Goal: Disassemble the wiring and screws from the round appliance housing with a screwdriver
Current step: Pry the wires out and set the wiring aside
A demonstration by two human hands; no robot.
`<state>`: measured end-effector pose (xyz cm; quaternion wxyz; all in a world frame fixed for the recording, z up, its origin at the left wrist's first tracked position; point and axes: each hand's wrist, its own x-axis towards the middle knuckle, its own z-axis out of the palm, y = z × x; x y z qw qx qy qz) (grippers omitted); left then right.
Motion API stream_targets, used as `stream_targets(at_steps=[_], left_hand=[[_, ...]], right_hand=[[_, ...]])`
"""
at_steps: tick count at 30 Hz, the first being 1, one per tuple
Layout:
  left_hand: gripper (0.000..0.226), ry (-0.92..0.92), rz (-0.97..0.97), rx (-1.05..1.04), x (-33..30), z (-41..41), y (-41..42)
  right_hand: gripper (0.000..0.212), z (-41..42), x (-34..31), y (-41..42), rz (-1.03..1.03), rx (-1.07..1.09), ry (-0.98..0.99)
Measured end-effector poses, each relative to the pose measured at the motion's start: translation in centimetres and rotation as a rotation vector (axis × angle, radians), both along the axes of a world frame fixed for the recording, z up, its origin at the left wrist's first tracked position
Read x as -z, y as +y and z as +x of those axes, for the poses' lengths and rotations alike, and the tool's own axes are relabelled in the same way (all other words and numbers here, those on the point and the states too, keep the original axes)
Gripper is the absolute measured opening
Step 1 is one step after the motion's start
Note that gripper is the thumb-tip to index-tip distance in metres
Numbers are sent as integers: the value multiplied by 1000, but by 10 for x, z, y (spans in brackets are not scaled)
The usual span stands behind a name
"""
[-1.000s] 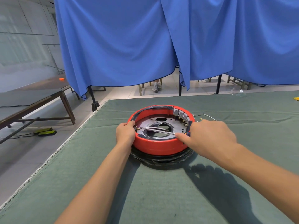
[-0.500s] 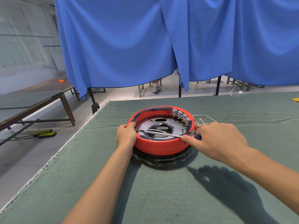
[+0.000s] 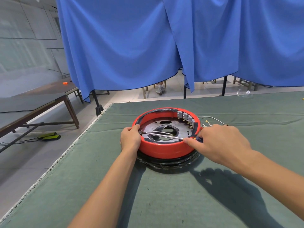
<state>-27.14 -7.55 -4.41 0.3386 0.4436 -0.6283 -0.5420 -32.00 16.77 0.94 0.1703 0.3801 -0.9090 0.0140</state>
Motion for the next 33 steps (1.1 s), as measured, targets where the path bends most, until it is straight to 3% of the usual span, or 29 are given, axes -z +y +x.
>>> stream_targets(at_steps=[33], left_hand=[[18, -11, -21, -15, 2, -1, 2]], right_hand=[[68, 9, -3, -1, 15, 25, -6]])
